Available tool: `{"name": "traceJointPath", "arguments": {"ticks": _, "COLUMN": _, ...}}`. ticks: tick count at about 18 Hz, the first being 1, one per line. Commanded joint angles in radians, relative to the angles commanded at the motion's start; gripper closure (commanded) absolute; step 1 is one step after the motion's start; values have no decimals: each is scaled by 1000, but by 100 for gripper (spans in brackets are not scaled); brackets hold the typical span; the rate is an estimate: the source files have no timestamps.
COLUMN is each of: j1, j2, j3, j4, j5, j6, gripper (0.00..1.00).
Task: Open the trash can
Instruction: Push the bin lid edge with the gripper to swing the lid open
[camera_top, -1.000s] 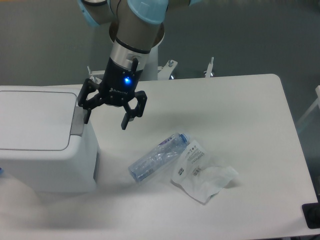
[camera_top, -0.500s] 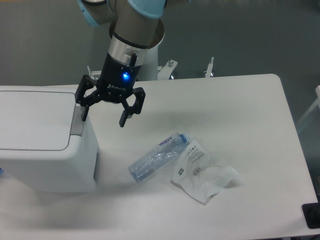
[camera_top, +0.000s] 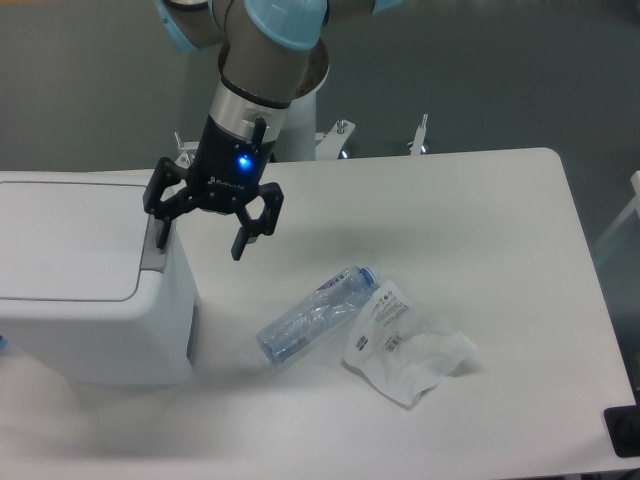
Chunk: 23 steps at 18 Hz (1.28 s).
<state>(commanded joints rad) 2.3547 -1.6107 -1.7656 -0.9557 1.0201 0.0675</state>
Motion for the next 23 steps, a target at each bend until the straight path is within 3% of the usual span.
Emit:
{"name": "traceJointPath", "arguments": {"ticks": 16, "j1": -2, "j2": -6, "j3": 2, "j4": 2, "j5": 0, "j6": 0, "gripper": 0}}
{"name": "traceJointPath", "arguments": {"ticks": 23, "j1": 8, "j2": 0, "j3": 67, "j4": 5, "j5": 3, "j6": 12, "gripper": 0}}
